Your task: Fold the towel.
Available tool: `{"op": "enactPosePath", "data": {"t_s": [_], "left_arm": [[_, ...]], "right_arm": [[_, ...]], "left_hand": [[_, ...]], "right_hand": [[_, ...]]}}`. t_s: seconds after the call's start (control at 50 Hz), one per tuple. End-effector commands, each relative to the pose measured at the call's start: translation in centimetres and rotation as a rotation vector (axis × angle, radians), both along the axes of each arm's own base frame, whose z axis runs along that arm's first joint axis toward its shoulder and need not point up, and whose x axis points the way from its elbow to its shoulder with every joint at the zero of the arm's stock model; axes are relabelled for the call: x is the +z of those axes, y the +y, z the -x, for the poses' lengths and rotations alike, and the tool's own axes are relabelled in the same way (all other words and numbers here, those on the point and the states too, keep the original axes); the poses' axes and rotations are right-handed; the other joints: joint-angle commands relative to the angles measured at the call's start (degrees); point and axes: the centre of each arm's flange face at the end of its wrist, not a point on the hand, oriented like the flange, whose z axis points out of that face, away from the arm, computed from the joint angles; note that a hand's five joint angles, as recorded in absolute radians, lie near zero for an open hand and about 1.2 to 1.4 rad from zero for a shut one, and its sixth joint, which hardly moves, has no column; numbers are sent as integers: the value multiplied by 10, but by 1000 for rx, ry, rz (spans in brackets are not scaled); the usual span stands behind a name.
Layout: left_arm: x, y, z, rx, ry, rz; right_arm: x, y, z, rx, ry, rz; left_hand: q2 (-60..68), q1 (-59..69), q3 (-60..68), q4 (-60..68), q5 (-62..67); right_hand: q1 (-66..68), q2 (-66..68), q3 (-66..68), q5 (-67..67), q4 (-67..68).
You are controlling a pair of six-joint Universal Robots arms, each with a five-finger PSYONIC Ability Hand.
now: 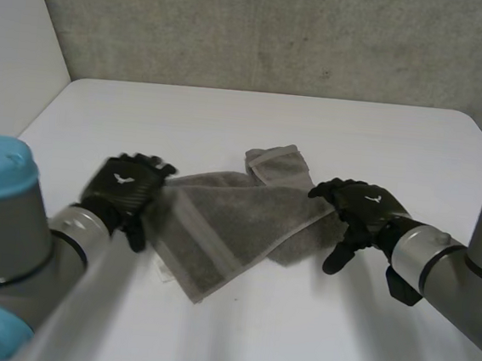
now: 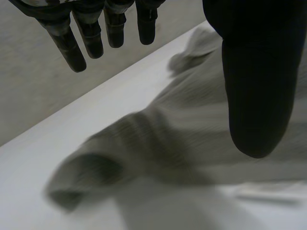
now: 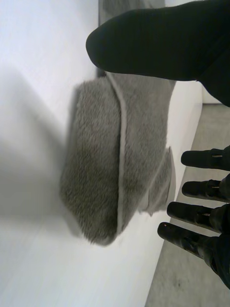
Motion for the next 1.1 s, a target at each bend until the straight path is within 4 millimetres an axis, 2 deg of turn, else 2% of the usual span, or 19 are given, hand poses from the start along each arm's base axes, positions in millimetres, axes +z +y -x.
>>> {"op": "enactPosePath", "data": {"t_s": [0.02,0.04,0.08,0.1,0.14,0.32,0.38,0.42,0.52,0.66,0.7,0.72,0.74,0.76,0.8,0.92,1.02,1.06,1.1], "left_arm": [[4,36,45,-118,172,-65],[4,36,45,-118,172,-65],[-4,41,65,-157,190,-93],[-4,41,65,-157,190,-93],[-5,42,82,-172,197,-75],[-23,38,121,-200,197,-62],[-36,34,132,-204,190,-67],[-50,28,147,-194,188,-56],[-60,18,160,-169,190,-33],[-68,8,170,-166,203,-18],[-68,6,173,-164,211,-9],[-68,6,173,-164,211,-9],[-66,5,173,-164,215,-4],[-66,5,173,-164,215,-4],[-64,3,174,-165,218,5],[-65,3,173,-164,212,4],[-65,5,170,-163,201,-6],[-61,6,167,-158,199,-7],[-35,9,158,-142,213,15]], "right_arm": [[-11,-6,16,-46,3,49],[-11,-6,16,-46,3,50],[-12,-9,22,-66,18,73],[-12,-9,22,-66,18,73],[-14,-11,28,-86,30,76],[-16,-12,30,-104,37,77],[-18,-11,30,-104,39,74],[-18,-11,31,-105,39,77],[-20,-10,31,-105,39,77],[-22,-8,31,-99,46,79],[-22,-8,30,-96,50,85],[-22,-8,30,-92,54,90],[-22,-8,30,-92,55,90],[-23,-7,30,-89,59,94],[-23,-7,29,-86,59,97],[-27,-7,28,-77,74,96],[-25,-10,29,-78,80,109],[-24,-12,29,-81,79,115],[-22,-14,29,-83,77,121]], "left_hand": [[21,14,20,20,-1],[21,14,20,20,-1],[21,14,20,20,-1],[21,14,20,20,-1],[28,21,27,26,6],[43,36,42,42,21],[58,51,57,57,36],[87,80,85,85,65],[127,120,126,125,105],[183,176,181,181,161],[276,269,275,275,255],[277,270,276,275,255],[350,343,349,349,328],[351,344,350,349,329],[493,486,492,492,472],[655,648,654,653,633],[681,674,679,679,659],[681,674,679,679,659],[679,672,678,677,657]], "right_hand": [[-22,-34,-22,-44,-35],[-22,-34,-22,-44,-35],[-22,-34,-22,-44,-35],[-22,-34,-22,-44,-35],[-22,-34,-22,-44,-35],[-22,-34,-22,-44,-35],[-22,-34,-22,-44,-35],[-22,-34,-22,-44,-35],[-22,-34,-22,-44,-35],[-22,-34,-22,-44,-35],[-22,-34,-22,-44,-35],[-22,-34,-22,-44,-35],[-22,-34,-22,-44,-35],[-22,-34,-22,-44,-35],[-22,-34,-22,-44,-35],[-22,-34,-22,-44,-35],[-22,-34,-22,-44,-35],[-22,-34,-22,-44,-35],[-22,-34,-22,-44,-35]]}}
